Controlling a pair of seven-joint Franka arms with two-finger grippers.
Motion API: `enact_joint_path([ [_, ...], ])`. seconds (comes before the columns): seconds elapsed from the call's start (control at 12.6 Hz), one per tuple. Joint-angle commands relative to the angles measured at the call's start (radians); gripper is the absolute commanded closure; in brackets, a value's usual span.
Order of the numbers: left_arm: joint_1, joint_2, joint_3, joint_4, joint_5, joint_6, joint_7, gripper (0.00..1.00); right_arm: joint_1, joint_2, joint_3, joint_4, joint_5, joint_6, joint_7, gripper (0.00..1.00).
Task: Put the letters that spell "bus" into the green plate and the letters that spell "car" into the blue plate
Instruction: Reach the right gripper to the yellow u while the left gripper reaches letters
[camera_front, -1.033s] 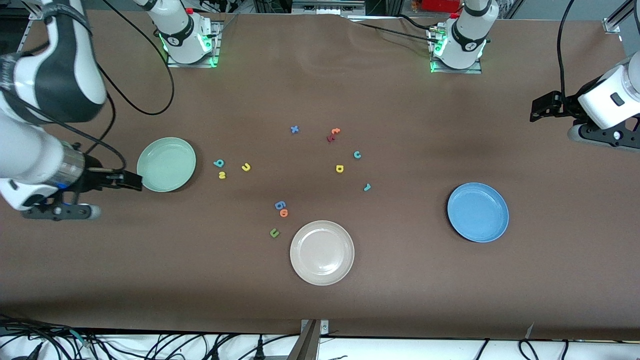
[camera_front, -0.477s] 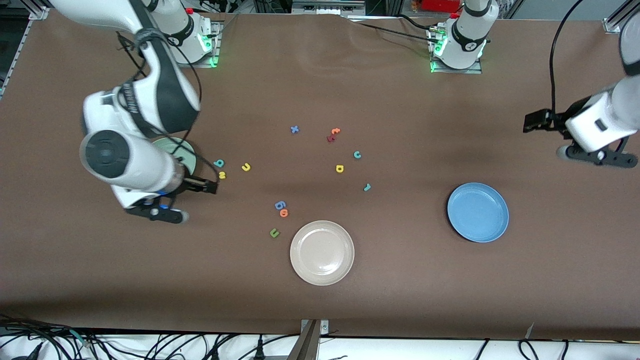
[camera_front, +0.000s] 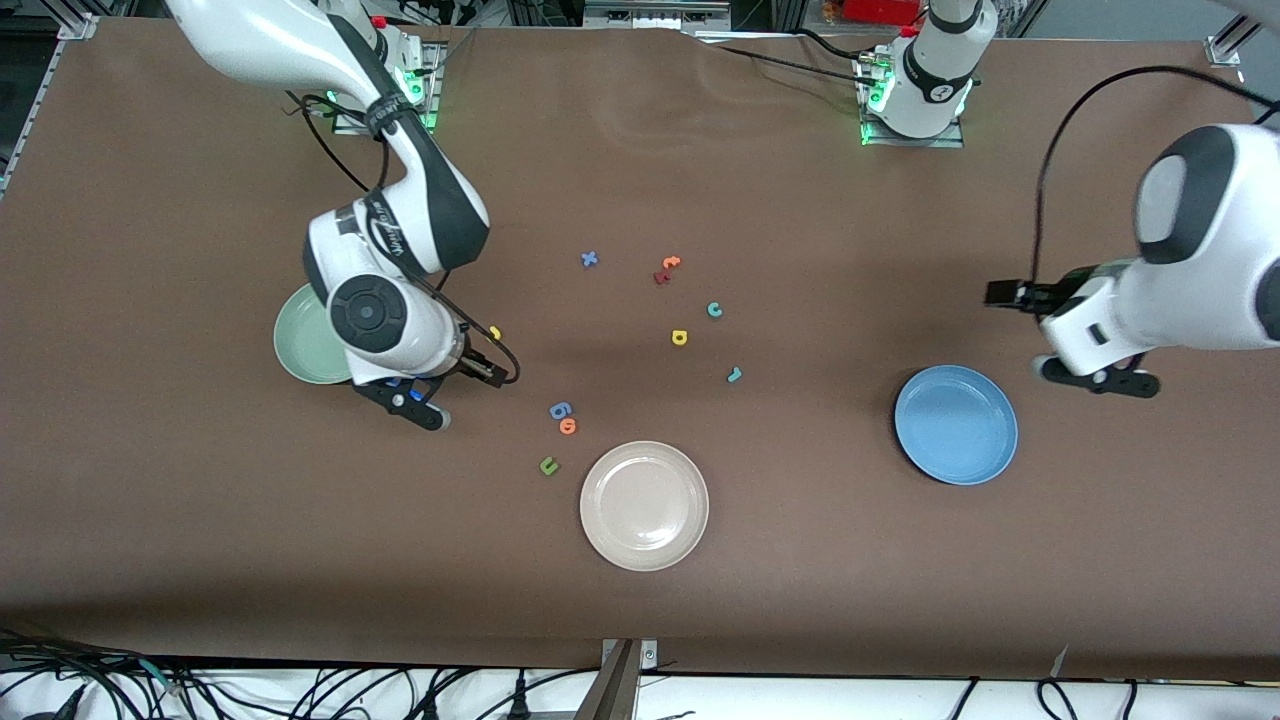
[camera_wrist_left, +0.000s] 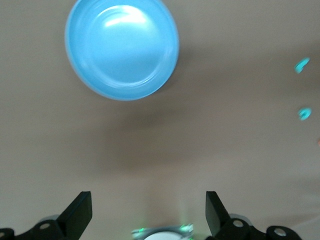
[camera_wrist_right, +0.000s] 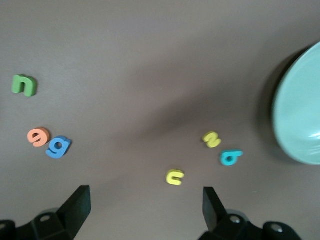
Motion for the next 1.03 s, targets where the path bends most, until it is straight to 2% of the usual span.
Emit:
enact_joint_path([
  [0.0,-0.073,0.040,-0.028,-0.019,-0.045,0.097,-0.168,0.00,-0.009,-0.067,0.023,-0.222,0.016,0.207,0.109,0.01],
  [0.16,-0.125,0.034,-0.051,-0.120,-0.100,0.255,-0.276,0.00,-0.009,-0.067,0.025,-0.316,0.016,0.288,0.170,0.01],
  [0.24,-0.166,0.033,-0.071,-0.167,-0.101,0.347,-0.395,0.00,-0.009,-0.067,0.025,-0.351,0.016,0.313,0.184,0.01],
  [0.48,-0.289,0.037,-0.079,-0.256,-0.107,0.526,-0.581,0.00,-0.009,-0.079,0.025,-0.454,0.016,0.430,0.216,0.05],
  [0.64,-0.376,0.036,-0.079,-0.344,-0.102,0.684,-0.699,0.00,-0.009,-0.096,0.028,-0.479,0.016,0.448,0.233,0.09],
  [0.87,-0.479,0.027,-0.079,-0.536,-0.096,0.969,-0.813,0.00,-0.009,-0.123,0.038,-0.510,0.016,0.450,0.230,0.20],
  [0.95,-0.510,0.027,-0.079,-0.591,-0.096,1.072,-0.850,0.00,-0.009,-0.127,0.037,-0.516,0.016,0.463,0.227,0.20],
])
